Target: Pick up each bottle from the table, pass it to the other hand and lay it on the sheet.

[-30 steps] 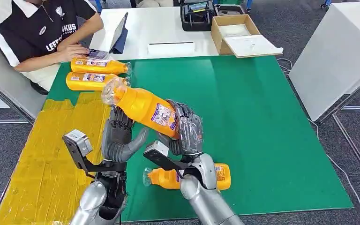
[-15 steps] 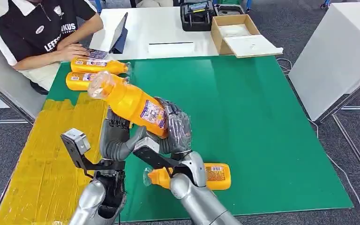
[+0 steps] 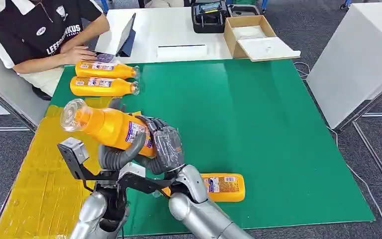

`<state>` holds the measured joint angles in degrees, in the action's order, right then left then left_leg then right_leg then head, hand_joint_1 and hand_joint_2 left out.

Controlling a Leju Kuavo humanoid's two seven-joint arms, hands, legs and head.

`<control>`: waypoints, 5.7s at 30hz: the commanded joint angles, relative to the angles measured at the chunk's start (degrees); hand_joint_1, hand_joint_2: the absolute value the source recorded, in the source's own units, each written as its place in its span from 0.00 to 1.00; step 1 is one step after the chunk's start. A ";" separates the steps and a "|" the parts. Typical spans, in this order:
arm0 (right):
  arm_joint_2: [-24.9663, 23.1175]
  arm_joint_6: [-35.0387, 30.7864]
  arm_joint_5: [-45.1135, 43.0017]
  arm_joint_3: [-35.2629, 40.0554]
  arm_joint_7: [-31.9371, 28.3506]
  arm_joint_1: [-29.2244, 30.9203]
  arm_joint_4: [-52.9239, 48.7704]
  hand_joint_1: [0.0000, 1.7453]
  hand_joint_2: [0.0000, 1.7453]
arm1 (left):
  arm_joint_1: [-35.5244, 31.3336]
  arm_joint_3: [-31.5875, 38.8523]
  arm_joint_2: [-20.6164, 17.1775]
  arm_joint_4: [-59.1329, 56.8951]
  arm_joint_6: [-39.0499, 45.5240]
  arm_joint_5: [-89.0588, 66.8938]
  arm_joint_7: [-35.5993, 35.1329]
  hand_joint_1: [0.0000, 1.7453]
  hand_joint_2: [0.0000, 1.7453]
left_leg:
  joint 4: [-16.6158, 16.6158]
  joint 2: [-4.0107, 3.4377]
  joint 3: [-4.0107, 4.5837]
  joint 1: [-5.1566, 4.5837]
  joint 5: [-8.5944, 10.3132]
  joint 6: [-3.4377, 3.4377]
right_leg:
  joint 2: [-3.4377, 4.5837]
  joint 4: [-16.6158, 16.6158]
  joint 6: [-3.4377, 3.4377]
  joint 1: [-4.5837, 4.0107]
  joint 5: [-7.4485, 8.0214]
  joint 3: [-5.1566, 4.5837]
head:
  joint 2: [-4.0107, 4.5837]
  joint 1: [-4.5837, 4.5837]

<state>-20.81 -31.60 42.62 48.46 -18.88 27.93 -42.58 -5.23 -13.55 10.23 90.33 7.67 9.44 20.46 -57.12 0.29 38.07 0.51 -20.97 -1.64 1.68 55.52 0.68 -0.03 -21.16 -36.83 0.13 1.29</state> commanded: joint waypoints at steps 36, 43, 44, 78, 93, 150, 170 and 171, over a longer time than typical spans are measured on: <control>6.87 -3.05 4.19 -10.01 2.10 -7.32 -7.02 1.00 1.00 | -1.81 4.01 -1.36 -4.28 4.19 -0.66 4.38 1.00 1.00 | 0.04 0.26 -0.30 -0.06 -0.13 0.13 | -0.38 -0.03 -0.05 0.04 -0.20 0.34 | 0.00 -0.02; 11.87 -3.34 4.24 -10.90 1.90 -13.73 -22.61 0.00 1.00 | -0.70 4.97 -1.33 -4.14 7.32 -4.70 5.72 1.00 1.00 | 0.04 0.25 -0.14 -0.05 -0.08 0.09 | -0.30 -0.04 -0.04 0.04 -0.13 0.18 | 0.00 -0.02; 11.87 -3.34 4.24 -10.90 1.90 -13.73 -22.61 0.00 1.00 | -0.70 4.97 -1.33 -4.14 7.32 -4.70 5.72 1.00 1.00 | -0.03 0.38 -0.45 -0.11 -0.26 0.13 | -0.54 0.04 -0.09 0.08 -0.36 0.53 | 0.00 -0.04; 31.56 2.37 18.00 -10.66 11.73 -35.65 -64.64 0.00 1.00 | 5.56 33.91 3.14 -5.99 32.33 -78.02 19.54 1.00 1.00 | 0.01 -0.03 -0.22 -0.10 -0.55 -0.20 | -0.05 -0.05 -0.14 0.08 -0.40 0.25 | 0.00 -0.02; 35.00 5.68 14.17 -14.84 11.12 -37.47 -64.79 0.00 1.00 | 0.69 4.67 -12.01 -19.12 32.33 -99.44 -22.27 1.00 1.00 | 0.06 0.30 -0.39 -0.14 -0.56 -0.04 | -0.39 -0.04 -0.12 0.11 -0.48 0.42 | 0.00 -0.04; 31.84 12.76 18.76 -14.77 14.28 -38.01 -64.03 0.00 1.00 | -20.10 -3.04 -9.04 -60.50 30.79 -99.44 -35.21 0.00 1.00 | -0.08 0.11 -0.69 -0.16 -0.61 -0.11 | -0.31 0.09 -0.12 0.11 -0.55 0.74 | 0.00 -0.02; 30.37 32.55 24.29 -19.01 29.63 -37.05 -55.46 0.00 0.00 | 1.25 4.07 -2.84 -10.81 18.32 -65.45 -10.20 0.00 1.00 | -0.05 -0.04 -0.46 -0.14 -0.67 -0.24 | -0.11 0.01 -0.16 0.09 -0.48 0.50 | 0.00 -0.02; 30.22 32.57 24.53 -19.49 29.91 -37.32 -54.81 0.00 0.00 | 1.31 4.03 -2.62 -10.92 18.68 -64.46 -9.81 0.00 1.00 | -0.03 -0.07 -0.27 -0.07 -0.58 -0.28 | -0.02 -0.05 -0.14 0.04 -0.36 0.32 | 0.00 0.00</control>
<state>10.69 -1.13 67.12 33.05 9.64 -11.37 -104.15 -7.44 -9.84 5.31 70.65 28.13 -63.69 6.15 -57.12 0.32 38.01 0.45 -21.43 -2.01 1.68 55.48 0.56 0.01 -21.43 -36.72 0.13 1.29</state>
